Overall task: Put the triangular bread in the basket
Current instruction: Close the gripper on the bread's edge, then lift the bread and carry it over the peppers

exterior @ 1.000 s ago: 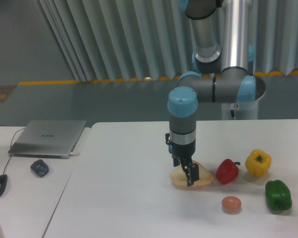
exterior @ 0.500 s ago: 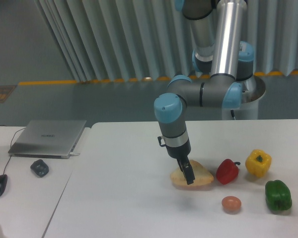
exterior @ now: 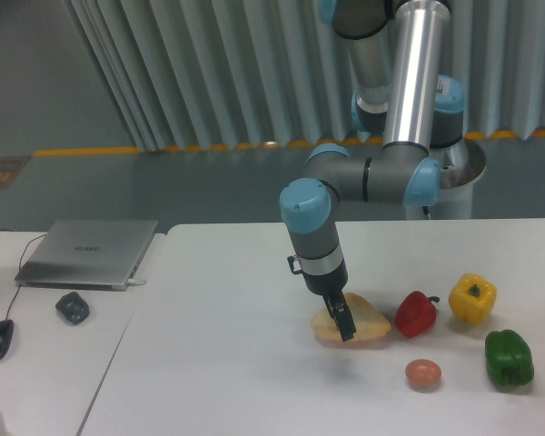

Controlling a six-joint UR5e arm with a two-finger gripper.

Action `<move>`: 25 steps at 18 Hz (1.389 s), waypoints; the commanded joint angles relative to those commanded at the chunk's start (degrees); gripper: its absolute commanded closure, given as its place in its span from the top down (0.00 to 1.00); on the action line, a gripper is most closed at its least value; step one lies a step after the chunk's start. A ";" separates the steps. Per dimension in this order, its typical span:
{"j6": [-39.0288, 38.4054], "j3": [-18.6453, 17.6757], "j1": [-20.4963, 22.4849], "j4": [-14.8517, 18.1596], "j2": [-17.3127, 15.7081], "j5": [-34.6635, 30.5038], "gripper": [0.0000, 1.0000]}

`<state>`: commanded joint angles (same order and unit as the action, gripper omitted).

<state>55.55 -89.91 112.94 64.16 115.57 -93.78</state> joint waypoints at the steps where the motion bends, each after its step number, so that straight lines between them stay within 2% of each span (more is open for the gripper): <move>1: -0.52 0.00 -0.09 -0.09 0.35 -0.09 1.00; 14: -0.62 0.00 -0.53 0.17 1.50 -0.26 0.99; 19: -0.53 0.00 -0.09 0.52 1.32 -0.26 0.61; 20: -0.44 0.00 0.00 1.57 1.06 -0.26 0.46; 23: -0.27 0.00 1.14 3.59 0.01 0.00 0.39; 25: -0.26 0.09 1.75 5.09 -0.70 0.00 0.28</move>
<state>55.28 -89.82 114.70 69.25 114.88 -93.78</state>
